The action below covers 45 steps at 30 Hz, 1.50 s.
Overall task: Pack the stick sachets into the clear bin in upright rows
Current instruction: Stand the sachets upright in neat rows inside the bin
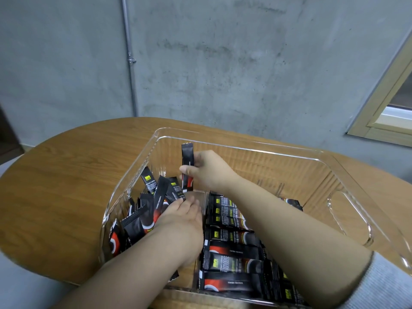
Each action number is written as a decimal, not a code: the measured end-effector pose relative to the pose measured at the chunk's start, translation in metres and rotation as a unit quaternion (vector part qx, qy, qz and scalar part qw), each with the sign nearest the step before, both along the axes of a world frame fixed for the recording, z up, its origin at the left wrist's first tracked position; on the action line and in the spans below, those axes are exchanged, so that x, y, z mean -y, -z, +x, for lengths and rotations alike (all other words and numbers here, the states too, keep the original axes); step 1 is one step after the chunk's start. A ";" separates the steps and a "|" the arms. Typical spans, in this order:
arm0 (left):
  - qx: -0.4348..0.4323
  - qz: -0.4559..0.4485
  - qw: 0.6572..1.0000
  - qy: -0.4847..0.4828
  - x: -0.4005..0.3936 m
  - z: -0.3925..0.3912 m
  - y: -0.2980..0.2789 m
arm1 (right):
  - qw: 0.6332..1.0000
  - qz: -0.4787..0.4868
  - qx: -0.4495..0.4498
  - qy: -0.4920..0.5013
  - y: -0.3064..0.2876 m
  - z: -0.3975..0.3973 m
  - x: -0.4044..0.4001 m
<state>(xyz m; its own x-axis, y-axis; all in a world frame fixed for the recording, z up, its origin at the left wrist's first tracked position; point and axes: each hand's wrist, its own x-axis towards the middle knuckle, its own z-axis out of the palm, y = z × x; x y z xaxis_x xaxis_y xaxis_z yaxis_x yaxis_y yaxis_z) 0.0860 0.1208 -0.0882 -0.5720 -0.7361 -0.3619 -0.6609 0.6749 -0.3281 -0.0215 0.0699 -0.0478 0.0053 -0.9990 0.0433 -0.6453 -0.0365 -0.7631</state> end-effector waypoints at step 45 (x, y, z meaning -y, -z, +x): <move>-0.025 -0.003 1.000 0.003 -0.003 0.004 -0.002 | 0.916 0.063 -0.394 -0.032 -0.008 -0.041 -0.117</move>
